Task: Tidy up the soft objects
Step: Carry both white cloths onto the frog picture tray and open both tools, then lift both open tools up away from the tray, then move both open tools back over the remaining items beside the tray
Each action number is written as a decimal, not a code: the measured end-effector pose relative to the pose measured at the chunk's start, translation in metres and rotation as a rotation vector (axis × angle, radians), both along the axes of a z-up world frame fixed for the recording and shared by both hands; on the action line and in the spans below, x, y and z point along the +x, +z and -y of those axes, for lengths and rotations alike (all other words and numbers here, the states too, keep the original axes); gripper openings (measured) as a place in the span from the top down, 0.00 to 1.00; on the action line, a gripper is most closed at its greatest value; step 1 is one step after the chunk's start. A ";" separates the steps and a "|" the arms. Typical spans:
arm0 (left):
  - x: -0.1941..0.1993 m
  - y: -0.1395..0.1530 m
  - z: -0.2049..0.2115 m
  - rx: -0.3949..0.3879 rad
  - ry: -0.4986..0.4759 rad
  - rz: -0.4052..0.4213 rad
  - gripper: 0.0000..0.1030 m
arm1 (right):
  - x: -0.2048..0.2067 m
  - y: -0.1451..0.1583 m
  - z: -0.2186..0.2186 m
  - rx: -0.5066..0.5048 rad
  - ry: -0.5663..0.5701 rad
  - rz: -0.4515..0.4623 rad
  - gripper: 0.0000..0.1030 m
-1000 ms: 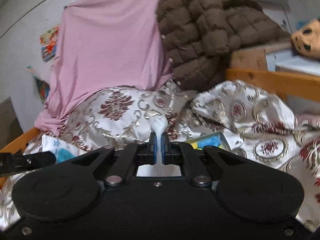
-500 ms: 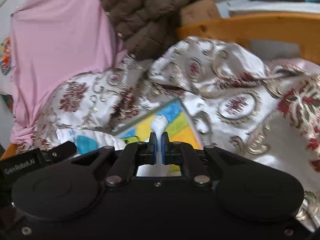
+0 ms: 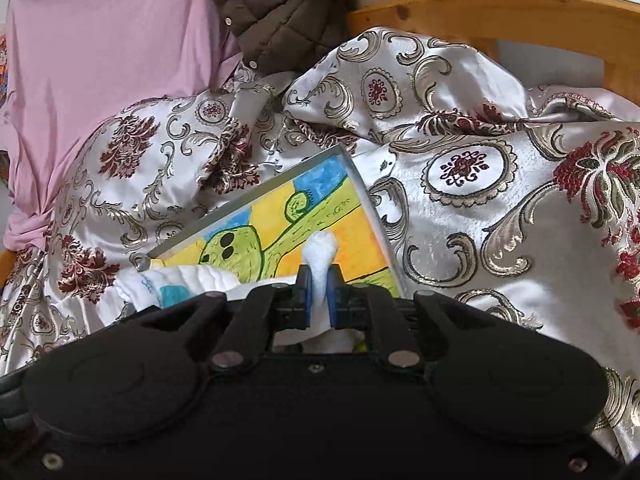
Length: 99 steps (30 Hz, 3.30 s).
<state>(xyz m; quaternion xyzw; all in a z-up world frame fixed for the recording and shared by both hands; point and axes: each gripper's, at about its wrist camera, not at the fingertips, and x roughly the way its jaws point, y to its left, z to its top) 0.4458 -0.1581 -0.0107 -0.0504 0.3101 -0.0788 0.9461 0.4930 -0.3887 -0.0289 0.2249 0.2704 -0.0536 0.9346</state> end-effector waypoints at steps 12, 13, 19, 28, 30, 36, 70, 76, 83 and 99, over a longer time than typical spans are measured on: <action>-0.022 0.020 -0.010 0.006 0.043 -0.026 0.58 | -0.025 0.024 0.002 0.016 0.039 0.036 0.44; -0.024 0.022 -0.011 0.006 0.043 -0.022 0.56 | -0.026 0.026 0.003 0.009 0.045 0.041 0.41; -0.043 0.035 -0.018 0.006 0.058 0.010 0.41 | -0.038 0.040 0.009 0.017 0.053 0.070 0.30; -0.086 0.059 -0.043 0.003 0.083 0.085 0.19 | -0.078 0.079 0.001 -0.047 0.114 0.150 0.01; -0.098 0.064 -0.053 -0.012 0.096 0.094 0.16 | -0.089 0.088 -0.001 -0.055 0.125 0.166 0.01; -0.142 0.082 -0.081 -0.050 0.109 0.143 0.06 | -0.138 0.116 -0.011 -0.064 0.146 0.230 0.01; -0.339 0.071 -0.179 -0.054 0.074 0.253 0.01 | -0.412 0.122 -0.121 -0.309 0.115 0.374 0.00; -0.356 0.053 -0.180 -0.041 0.058 0.210 0.01 | -0.427 0.114 -0.134 -0.340 0.126 0.335 0.00; -0.353 0.035 -0.191 -0.055 0.071 0.103 0.01 | -0.435 0.105 -0.150 -0.404 0.149 0.280 0.00; -0.345 0.011 -0.212 -0.059 0.190 -0.062 0.01 | -0.415 0.081 -0.185 -0.532 0.233 0.138 0.00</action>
